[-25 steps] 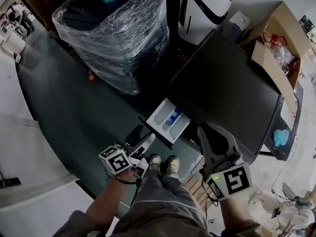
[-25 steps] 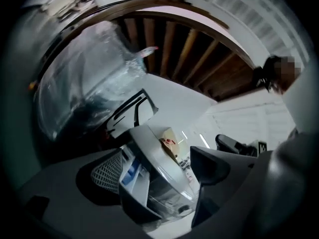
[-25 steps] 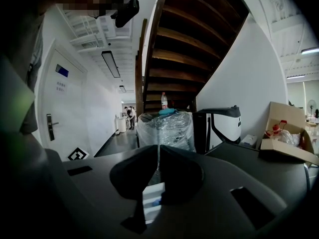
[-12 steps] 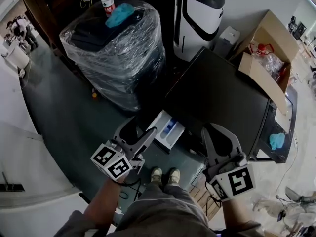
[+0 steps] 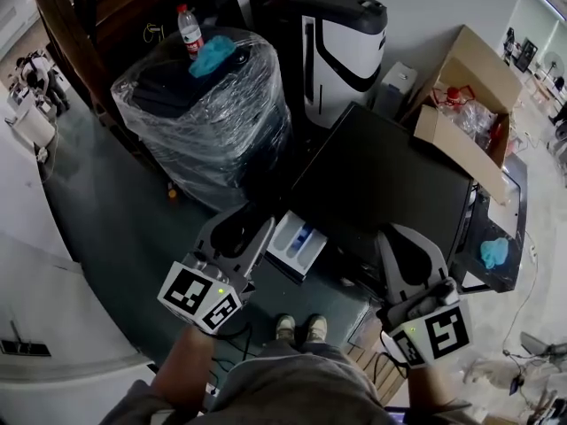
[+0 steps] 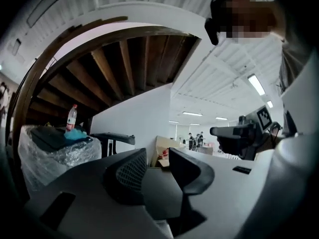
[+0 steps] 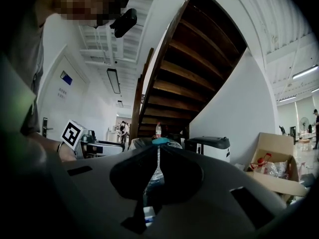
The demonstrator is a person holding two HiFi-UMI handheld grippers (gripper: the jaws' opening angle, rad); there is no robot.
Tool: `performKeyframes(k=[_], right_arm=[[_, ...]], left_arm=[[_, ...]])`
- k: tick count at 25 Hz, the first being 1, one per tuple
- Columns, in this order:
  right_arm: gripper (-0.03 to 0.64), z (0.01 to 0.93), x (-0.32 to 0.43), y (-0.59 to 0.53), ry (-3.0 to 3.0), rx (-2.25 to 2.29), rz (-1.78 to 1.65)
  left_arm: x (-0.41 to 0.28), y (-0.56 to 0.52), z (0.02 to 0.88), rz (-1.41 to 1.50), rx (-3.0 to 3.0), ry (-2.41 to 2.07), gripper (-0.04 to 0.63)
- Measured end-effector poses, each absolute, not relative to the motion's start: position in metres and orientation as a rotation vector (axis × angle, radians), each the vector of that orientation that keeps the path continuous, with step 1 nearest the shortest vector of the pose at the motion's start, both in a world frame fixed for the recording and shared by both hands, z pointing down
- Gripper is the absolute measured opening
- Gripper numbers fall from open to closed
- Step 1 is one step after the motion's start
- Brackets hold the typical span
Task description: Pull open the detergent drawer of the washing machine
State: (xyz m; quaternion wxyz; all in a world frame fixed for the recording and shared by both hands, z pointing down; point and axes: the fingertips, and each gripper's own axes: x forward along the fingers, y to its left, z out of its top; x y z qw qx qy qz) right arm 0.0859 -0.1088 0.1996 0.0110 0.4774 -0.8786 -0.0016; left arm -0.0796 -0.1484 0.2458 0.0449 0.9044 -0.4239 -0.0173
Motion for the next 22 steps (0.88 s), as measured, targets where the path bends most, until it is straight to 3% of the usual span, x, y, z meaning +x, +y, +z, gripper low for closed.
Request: performKeyframes(k=[22], right_arm=[[0.040,0.173,0.107,-0.083,-2.707,1.525,-0.103]], left_arm=[[-0.084,-0.117,0.192,0.162,2.888,-1.616,0.031]])
